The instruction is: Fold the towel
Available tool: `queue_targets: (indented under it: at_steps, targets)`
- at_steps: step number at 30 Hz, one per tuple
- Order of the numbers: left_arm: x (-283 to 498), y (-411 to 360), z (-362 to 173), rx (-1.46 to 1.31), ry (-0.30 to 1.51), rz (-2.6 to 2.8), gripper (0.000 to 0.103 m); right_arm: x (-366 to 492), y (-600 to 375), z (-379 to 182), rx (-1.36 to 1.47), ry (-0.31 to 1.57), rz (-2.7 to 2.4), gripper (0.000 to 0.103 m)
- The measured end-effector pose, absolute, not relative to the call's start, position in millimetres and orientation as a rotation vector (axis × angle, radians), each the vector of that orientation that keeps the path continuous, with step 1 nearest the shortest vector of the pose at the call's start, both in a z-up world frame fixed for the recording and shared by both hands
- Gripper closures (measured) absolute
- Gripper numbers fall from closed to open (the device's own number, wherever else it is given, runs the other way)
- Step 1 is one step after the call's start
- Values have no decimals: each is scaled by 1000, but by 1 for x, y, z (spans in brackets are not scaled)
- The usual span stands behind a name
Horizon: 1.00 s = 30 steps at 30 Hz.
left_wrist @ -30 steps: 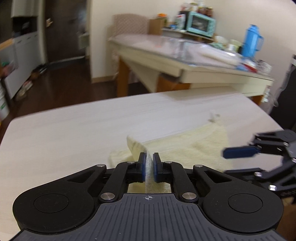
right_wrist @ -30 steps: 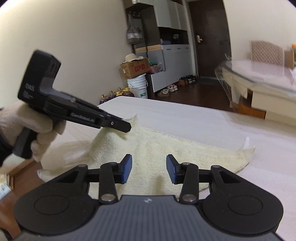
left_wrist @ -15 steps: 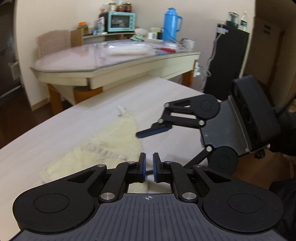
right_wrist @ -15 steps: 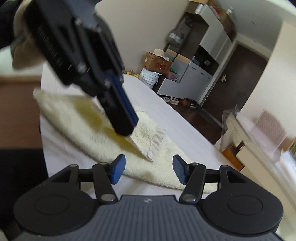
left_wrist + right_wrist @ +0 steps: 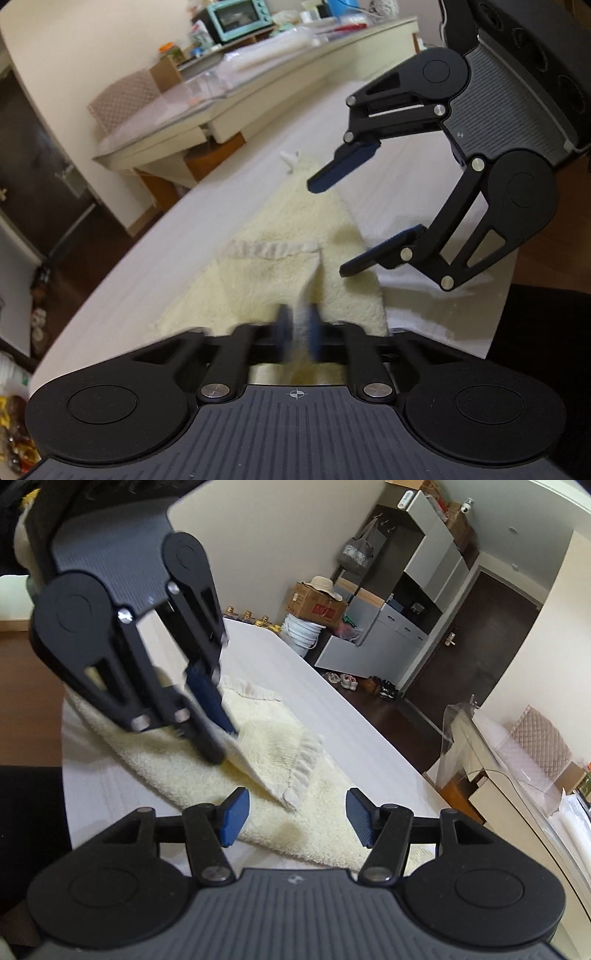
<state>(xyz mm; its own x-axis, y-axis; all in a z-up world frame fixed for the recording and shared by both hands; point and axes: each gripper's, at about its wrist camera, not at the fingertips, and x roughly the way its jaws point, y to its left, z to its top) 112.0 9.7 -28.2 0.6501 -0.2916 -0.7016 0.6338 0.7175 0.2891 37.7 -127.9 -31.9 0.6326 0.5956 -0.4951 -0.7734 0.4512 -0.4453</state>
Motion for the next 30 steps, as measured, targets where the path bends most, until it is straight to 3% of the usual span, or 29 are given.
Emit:
queue_targets:
  at_steps: [7, 10, 12, 14, 16, 18, 24, 30]
  targets:
    - [104, 24, -9, 485, 632, -653, 97, 36, -113, -30, -836, 181, 873, 45]
    - [100, 24, -8, 490, 634, -675, 97, 32, -102, -34, -936, 126, 889, 60]
    - [100, 24, -11, 485, 645, -678, 96, 29, -97, -39, -1014, 120, 890, 83]
    - [99, 26, -12, 460, 655, -683, 90, 27, -97, -41, -1041, 122, 884, 93]
    - [97, 33, -9, 406, 657, -693, 85, 26, -99, -42, -1053, 128, 876, 95]
    - [94, 42, -5, 345, 650, -706, 65, 24, -105, -40, -1049, 140, 858, 95]
    - [60, 79, 6, 301, 602, -623, 57, 11, -131, -30, -1017, 202, 781, 96]
    - [-4, 77, -11, 445, 566, -607, 49, -6, -148, -17, -957, 294, 714, 96]
